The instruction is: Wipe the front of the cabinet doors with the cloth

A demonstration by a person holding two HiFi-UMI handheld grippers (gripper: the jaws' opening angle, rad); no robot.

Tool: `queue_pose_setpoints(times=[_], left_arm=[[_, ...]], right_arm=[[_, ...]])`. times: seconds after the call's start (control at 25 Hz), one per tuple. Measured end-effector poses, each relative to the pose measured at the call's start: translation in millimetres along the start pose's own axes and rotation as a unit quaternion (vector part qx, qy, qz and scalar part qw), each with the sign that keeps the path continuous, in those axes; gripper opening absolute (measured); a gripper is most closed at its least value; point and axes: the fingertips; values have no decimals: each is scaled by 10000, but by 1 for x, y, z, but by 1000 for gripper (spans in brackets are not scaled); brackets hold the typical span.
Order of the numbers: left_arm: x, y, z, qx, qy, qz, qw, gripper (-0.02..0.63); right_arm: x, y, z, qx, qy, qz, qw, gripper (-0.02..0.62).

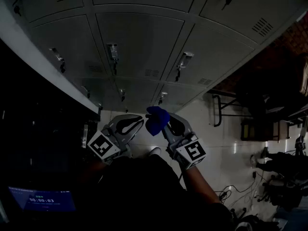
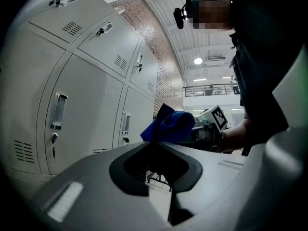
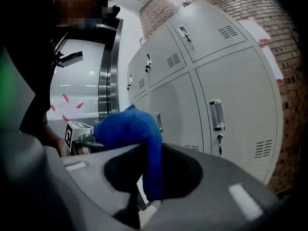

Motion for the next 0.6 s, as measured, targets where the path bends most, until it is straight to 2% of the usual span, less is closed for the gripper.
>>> queue_pose_setpoints(times=[0.2, 0.6], left_arm=[[0, -3, 0, 44, -47, -71, 10000, 18], [-6, -6, 0, 38, -93, -123, 9999, 18]], right_arm=[[17, 11, -15, -55, -135, 30, 9999, 72], [104, 48, -79, -741, -577, -473, 9945, 72]])
Point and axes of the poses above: the fingertips, and each gripper's own axes: y forward along the fingers, z to its left, x out of its top, and after that the axes turned 11 degrees about -x, right-handed
